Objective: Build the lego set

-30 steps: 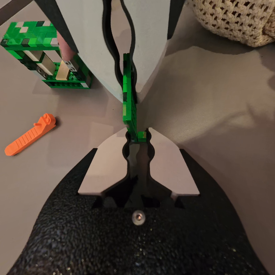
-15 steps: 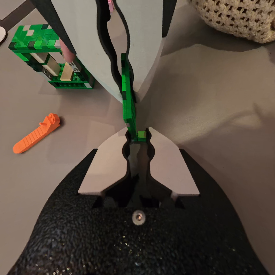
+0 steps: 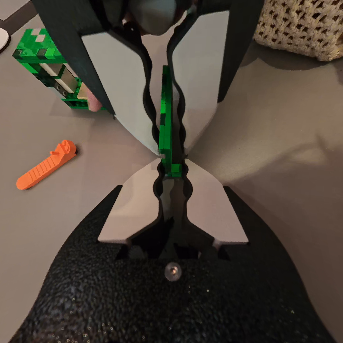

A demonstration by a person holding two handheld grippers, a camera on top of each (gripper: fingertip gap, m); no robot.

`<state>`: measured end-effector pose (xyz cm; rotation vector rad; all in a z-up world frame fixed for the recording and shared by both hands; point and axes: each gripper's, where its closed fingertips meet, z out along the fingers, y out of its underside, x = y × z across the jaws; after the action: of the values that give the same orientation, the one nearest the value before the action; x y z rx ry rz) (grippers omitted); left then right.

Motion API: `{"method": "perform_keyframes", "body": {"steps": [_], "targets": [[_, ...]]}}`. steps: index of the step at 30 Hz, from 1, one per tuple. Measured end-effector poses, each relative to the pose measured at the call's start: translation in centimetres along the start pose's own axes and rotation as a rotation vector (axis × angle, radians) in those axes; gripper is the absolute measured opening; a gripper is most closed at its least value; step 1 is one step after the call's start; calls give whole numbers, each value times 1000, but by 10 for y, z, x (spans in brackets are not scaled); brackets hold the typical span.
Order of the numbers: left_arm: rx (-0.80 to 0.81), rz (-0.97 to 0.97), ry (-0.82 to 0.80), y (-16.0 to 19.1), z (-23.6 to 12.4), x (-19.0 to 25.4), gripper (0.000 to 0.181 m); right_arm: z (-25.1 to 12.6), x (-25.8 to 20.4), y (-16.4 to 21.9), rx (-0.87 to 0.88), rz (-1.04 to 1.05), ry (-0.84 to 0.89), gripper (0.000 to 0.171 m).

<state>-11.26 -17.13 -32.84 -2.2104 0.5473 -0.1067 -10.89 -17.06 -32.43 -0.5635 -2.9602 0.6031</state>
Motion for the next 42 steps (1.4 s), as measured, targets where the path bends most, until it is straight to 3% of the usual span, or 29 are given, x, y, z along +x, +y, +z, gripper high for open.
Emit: {"method": "perform_keyframes", "body": {"steps": [8, 12, 17, 21, 25, 32, 35, 42], "targets": [[-2, -15, -5, 0, 1, -1, 17, -5, 0, 0, 15, 2, -1, 14], [-2, -46, -44, 1, 1, -8, 17, -28, 10, 0, 65, 34, 73, 21], [-4, -97, -48, 2, 1, -15, 19, -77, 28, -4, 204, 96, 241, 30], [14, -130, -19, 3, -5, -13, 47, -113, 39, -9, 305, 120, 386, 33], [70, -168, 20, 3, -20, -8, 57, -146, 48, -17, 412, 163, 560, 35], [195, -151, -129, -9, -58, -35, 61, -199, 59, -40, 778, 305, 901, 33], [232, -137, -146, -16, -68, -48, 62, -193, 53, -36, 914, 356, 1005, 30], [362, 43, -217, -42, -67, -92, 63, -148, 25, -9, 937, 360, 1291, 25]]}}
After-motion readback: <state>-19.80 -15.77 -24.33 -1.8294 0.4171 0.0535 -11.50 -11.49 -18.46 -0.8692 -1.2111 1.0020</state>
